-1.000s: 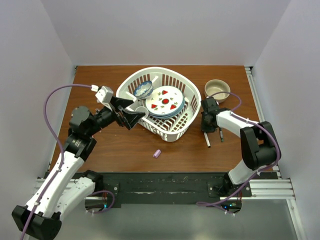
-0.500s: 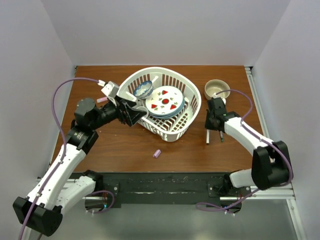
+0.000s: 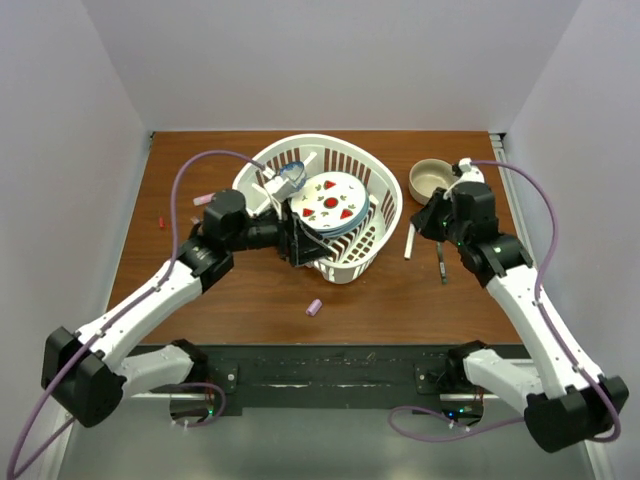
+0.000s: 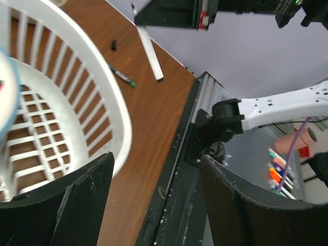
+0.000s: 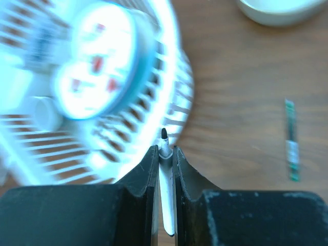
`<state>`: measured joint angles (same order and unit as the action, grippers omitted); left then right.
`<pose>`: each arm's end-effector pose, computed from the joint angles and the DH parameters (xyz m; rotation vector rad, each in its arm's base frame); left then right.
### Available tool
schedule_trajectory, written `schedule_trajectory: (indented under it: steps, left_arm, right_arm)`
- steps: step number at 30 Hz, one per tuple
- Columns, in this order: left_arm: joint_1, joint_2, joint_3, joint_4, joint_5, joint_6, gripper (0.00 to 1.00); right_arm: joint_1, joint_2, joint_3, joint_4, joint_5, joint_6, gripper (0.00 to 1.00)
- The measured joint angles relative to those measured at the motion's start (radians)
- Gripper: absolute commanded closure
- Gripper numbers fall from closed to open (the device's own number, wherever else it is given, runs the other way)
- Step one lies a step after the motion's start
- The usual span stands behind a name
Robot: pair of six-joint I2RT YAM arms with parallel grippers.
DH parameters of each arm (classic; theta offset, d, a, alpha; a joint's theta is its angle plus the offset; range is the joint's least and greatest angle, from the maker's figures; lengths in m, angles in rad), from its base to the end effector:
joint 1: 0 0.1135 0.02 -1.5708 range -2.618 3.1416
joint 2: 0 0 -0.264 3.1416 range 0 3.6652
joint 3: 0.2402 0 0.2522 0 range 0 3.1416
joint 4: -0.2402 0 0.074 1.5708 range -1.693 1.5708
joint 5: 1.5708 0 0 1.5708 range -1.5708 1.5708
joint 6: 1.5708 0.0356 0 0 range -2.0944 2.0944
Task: Insert the pens into the pen caps
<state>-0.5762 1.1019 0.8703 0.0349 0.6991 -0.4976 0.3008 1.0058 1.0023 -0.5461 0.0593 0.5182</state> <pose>0.1990 -0.1566 0.3314 0.6281 1.8345 -1.3614 0.2081 0.0623 0.3384 0.2685 2.1316 0.4206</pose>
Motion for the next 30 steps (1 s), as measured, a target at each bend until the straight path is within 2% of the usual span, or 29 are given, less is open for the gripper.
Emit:
schedule_trajectory:
  steps: [3, 9, 15, 22, 30]
  left_arm:
    - [-0.061, 0.068, 0.040, 0.053, 0.005, -0.037, 0.30]
    - [-0.088, 0.196, 0.112, 0.253, 0.035, -0.147, 0.34]
    - [-0.131, 0.355, 0.173, 0.394, 0.072, -0.261, 0.35]
    - [-0.179, 0.425, 0.236, 0.483, 0.102, -0.334, 0.39]
    - [-0.195, 0.491, 0.244, 0.585, 0.139, -0.402, 0.63]
  right_arm:
    - [0.000, -0.063, 0.019, 0.059, -0.101, 0.061, 1.00]
    - [0.007, -0.171, -0.019, 0.215, -0.241, 0.201, 1.00]
    - [0.009, -0.224, -0.061, 0.335, -0.294, 0.273, 1.00]
    - [0.009, -0.229, -0.079, 0.382, -0.326, 0.293, 1.00]
    - [0.009, -0.249, -0.122, 0.406, -0.345, 0.312, 1.00]
